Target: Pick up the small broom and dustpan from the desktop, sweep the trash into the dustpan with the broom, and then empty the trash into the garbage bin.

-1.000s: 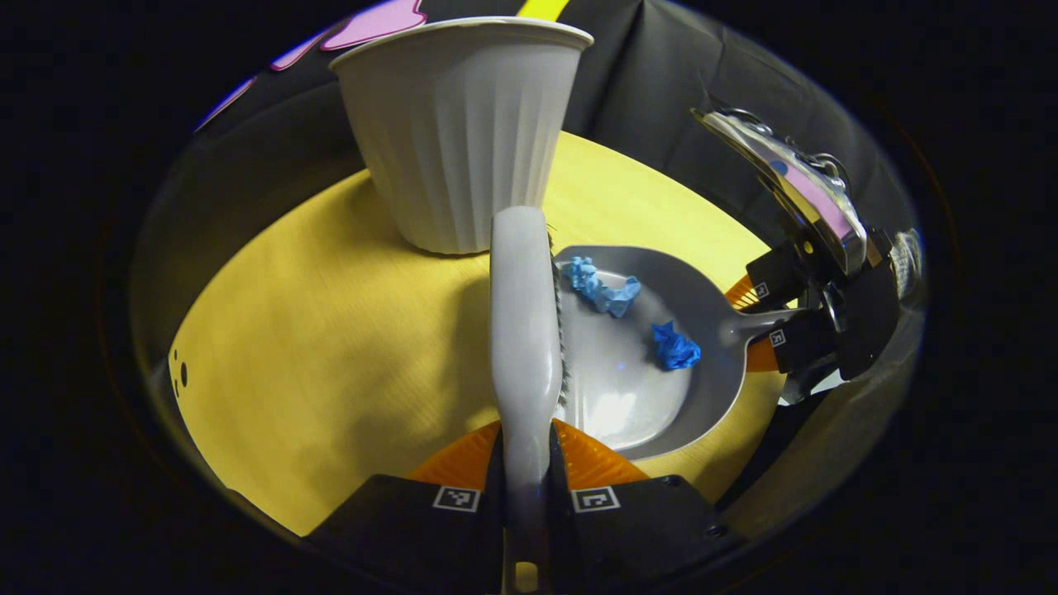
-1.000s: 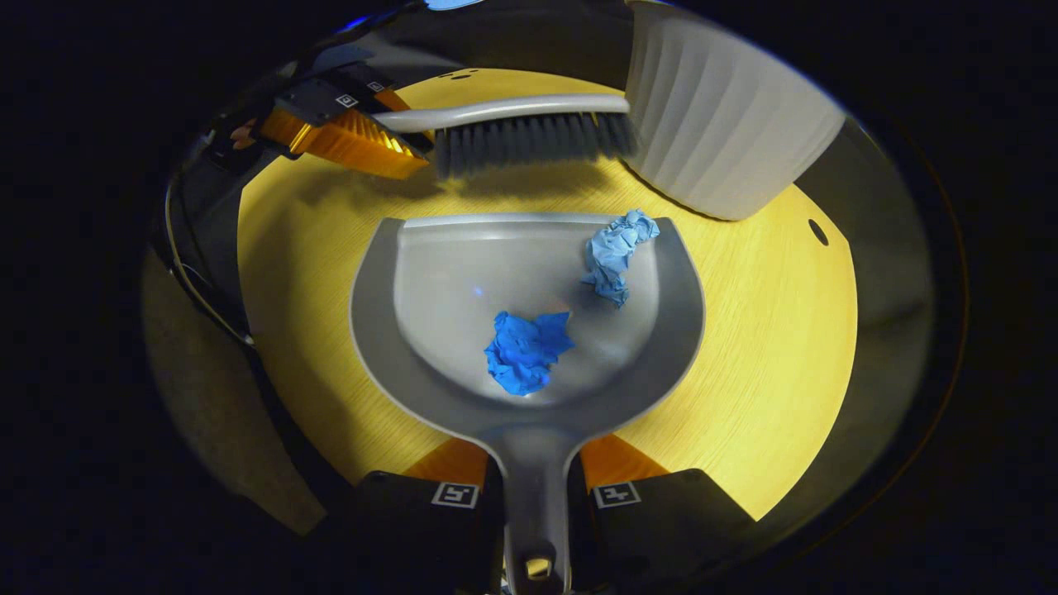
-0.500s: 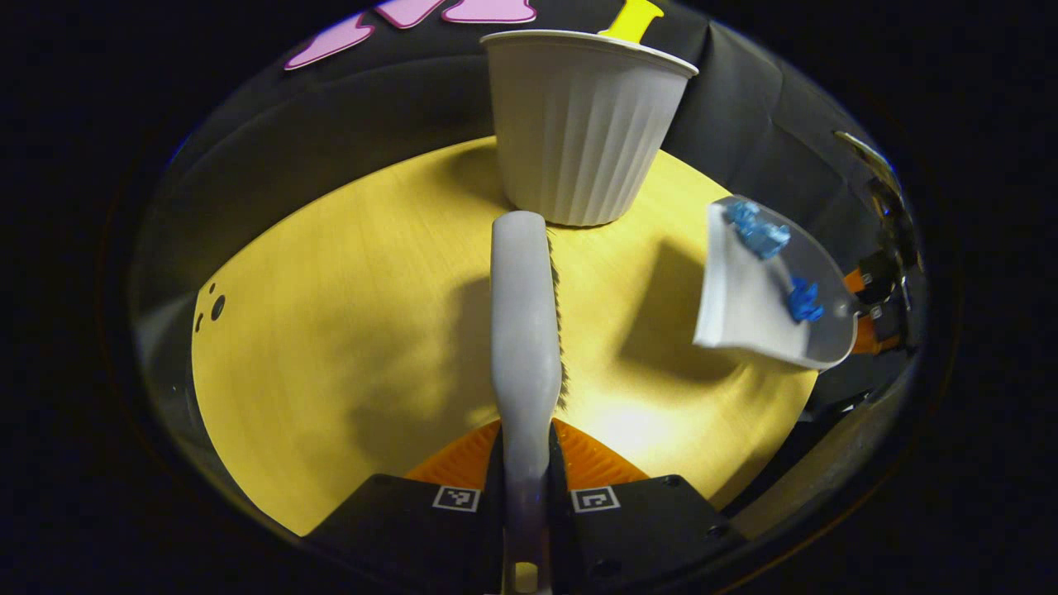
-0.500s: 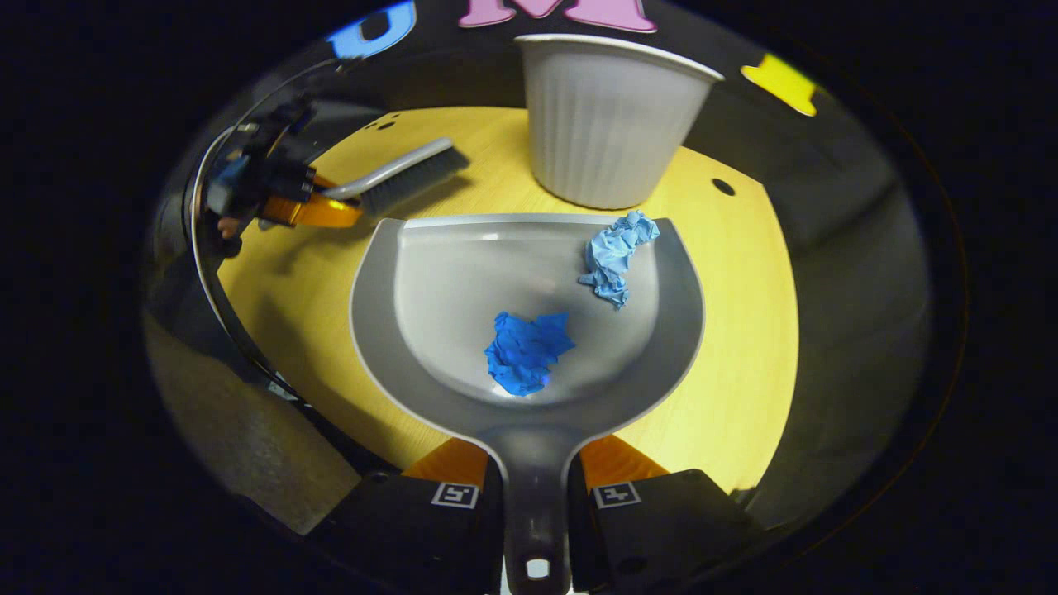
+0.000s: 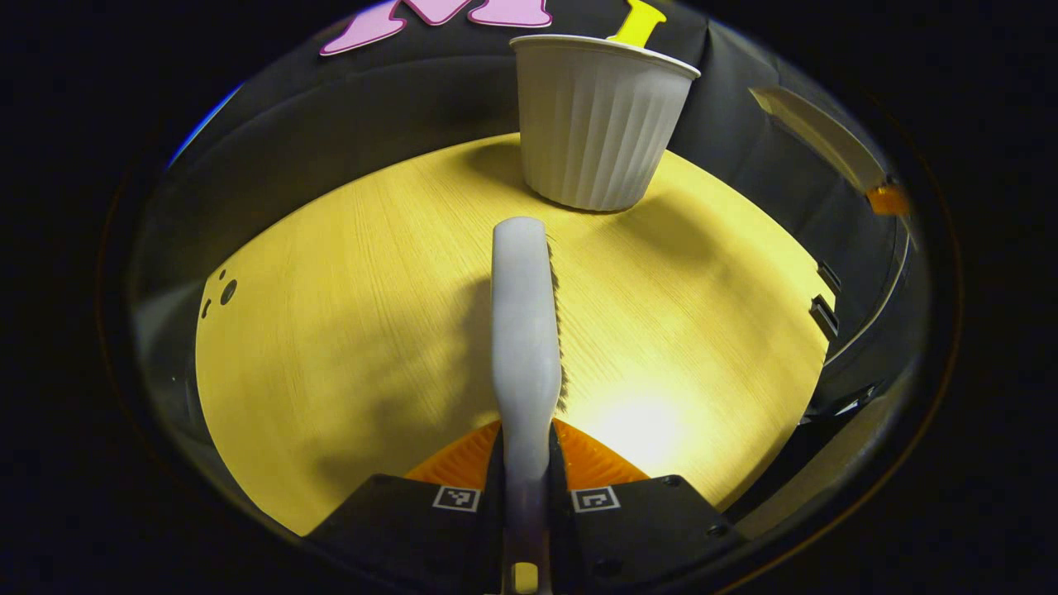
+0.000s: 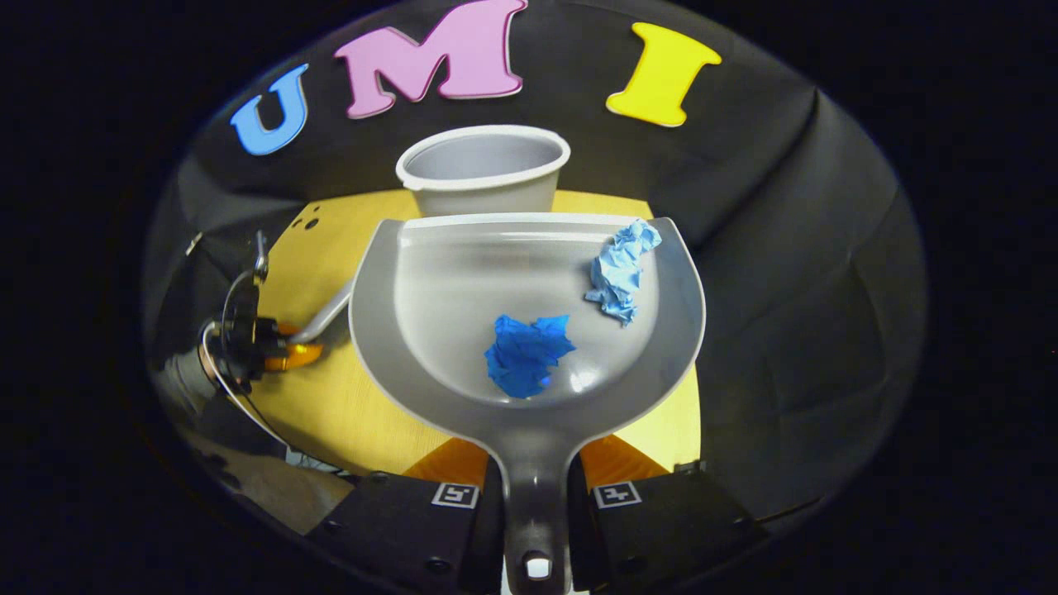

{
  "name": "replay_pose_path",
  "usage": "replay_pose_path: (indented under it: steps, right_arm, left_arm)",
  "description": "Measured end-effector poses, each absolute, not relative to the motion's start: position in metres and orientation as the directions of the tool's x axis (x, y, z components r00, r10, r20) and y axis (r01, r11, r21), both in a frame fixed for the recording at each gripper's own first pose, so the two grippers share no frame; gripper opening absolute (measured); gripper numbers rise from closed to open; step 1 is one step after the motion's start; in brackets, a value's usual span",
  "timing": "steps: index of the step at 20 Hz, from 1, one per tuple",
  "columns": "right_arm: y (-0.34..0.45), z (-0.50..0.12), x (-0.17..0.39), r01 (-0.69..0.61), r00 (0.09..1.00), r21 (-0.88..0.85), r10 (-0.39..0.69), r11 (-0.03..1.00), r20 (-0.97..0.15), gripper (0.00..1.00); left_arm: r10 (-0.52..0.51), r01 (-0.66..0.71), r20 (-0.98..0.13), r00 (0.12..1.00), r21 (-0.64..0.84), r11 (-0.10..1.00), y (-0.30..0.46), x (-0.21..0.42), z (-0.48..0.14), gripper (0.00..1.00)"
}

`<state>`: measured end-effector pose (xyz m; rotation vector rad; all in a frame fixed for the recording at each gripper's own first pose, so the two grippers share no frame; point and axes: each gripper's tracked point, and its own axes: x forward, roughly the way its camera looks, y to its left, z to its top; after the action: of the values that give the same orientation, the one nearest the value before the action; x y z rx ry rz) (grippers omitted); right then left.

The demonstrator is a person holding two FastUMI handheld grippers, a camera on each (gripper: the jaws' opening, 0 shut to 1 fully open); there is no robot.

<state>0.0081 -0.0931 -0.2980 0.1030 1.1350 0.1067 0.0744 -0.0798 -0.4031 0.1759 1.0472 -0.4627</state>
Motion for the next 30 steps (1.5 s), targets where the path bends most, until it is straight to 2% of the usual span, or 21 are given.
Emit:
replay_pose_path:
  steps: [7,11,19,23,30]
  right_arm:
    - [-0.118,-0.261,0.087,-0.072,0.441,-0.023,0.011,0.997,-0.897,0.35]
    - [-0.133,-0.244,0.137,-0.157,0.437,-0.147,-0.065,0.977,-0.897,0.35]
    - [-0.139,-0.246,0.194,-0.403,0.379,-0.363,-0.207,0.84,-0.902,0.35]
    - [-0.136,-0.258,0.208,-0.496,0.326,-0.394,-0.255,0.774,-0.91,0.35]
    - [-0.123,-0.253,0.23,-0.607,0.31,-0.436,-0.306,0.665,-0.9,0.35]
  left_arm:
    - [-0.318,0.483,-0.854,0.412,-0.091,0.871,-0.065,0.058,-0.404,0.26]
    - [-0.329,0.471,-0.844,0.423,-0.105,0.876,-0.054,0.054,-0.404,0.25]
    - [-0.327,0.449,-0.838,0.437,-0.112,0.887,-0.037,0.048,-0.404,0.25]
    - [-0.33,0.442,-0.835,0.441,-0.118,0.889,-0.035,0.048,-0.404,0.25]
    - [-0.337,0.432,-0.829,0.445,-0.13,0.892,-0.036,0.048,-0.405,0.25]
